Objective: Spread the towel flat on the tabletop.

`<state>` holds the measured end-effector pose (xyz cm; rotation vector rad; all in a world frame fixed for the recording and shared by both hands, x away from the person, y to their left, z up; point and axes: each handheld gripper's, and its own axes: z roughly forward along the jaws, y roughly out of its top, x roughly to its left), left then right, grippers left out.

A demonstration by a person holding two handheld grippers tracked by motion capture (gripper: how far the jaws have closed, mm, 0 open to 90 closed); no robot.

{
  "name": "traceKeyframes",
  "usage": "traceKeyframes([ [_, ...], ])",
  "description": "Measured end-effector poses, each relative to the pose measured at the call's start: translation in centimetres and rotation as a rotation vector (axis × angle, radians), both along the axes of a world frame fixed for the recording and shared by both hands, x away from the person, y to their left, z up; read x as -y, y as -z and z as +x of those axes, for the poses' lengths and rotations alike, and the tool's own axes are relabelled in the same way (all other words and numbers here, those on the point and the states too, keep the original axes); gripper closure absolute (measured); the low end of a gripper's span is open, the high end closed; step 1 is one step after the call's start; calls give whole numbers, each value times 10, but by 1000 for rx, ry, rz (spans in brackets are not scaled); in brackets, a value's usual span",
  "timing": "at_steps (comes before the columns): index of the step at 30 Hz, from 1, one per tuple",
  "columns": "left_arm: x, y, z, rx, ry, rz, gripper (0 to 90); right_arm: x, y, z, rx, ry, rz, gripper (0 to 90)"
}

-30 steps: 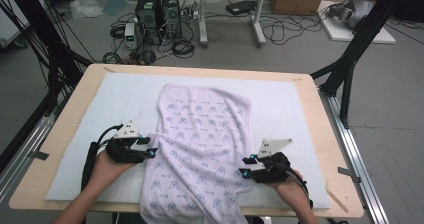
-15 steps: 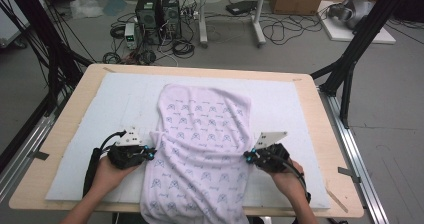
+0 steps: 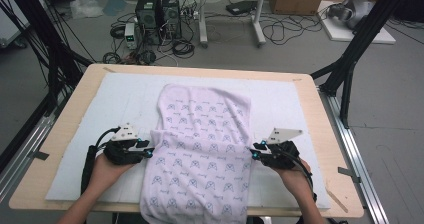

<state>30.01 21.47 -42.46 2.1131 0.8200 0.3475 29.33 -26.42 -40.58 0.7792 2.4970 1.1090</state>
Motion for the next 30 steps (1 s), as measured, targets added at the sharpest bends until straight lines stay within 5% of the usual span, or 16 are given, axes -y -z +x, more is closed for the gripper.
traceKeyframes([
  [2, -1, -4, -10, 13, 28, -34, 581, 3, 2, -14, 0, -18, -10, 712],
  [7, 10, 1, -22, 5, 127, -9, 652, -1, 17, -38, -28, -86, -56, 758],
  [12, 19, 12, -19, -43, 150, 19, 632, -16, 30, -31, -71, -127, -90, 733],
  [20, 23, 17, -22, -67, 192, 36, 570, -35, 28, -29, -100, -193, -84, 662],
  [23, 21, 17, -23, -41, 183, 44, 708, -32, 32, -26, -152, -216, -26, 862],
  [25, 18, 17, -22, -61, 196, 35, 874, -31, 32, -28, -143, -227, -21, 881],
  [30, 11, 15, -33, -38, 193, 43, 884, -18, 24, -38, -126, -199, -63, 885],
])
